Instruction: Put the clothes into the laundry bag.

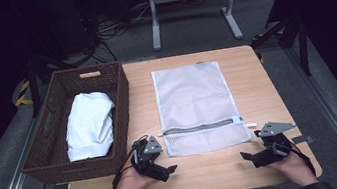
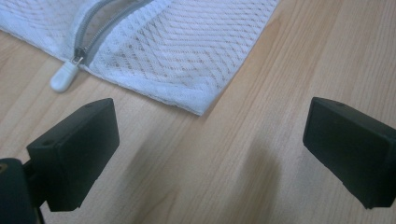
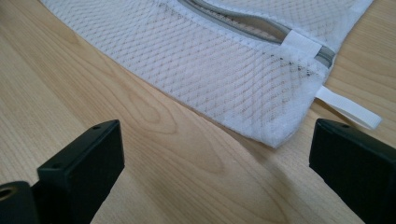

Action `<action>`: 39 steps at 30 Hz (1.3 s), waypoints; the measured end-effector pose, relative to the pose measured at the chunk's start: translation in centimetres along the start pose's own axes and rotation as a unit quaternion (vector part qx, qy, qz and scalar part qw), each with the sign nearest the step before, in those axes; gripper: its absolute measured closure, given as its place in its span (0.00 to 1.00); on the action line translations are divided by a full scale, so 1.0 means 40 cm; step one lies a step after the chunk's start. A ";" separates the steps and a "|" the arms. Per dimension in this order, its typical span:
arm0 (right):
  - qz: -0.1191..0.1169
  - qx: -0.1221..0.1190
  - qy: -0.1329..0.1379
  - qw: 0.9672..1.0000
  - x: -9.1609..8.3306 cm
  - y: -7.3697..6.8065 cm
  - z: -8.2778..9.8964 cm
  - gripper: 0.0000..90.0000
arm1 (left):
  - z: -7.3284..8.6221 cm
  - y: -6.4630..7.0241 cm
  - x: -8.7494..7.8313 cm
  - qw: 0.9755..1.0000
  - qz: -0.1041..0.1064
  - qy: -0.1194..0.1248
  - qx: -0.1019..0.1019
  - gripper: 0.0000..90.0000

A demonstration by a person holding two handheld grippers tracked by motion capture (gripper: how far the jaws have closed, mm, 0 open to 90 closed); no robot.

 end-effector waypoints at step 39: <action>-0.024 0.006 0.000 1.000 0.014 0.048 -0.135 0.66 | -0.117 -0.059 -0.008 0.999 -0.033 0.028 -0.026 0.53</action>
Point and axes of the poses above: each handheld gripper's, and its own axes: x roughly forward along the jaws, z roughly out of its underside, y roughly to its right, the point moved 2 cm from there along x, roughly forward along the jaws, and after that the axes turned 4 degrees about -y, right-handed, at the moved point
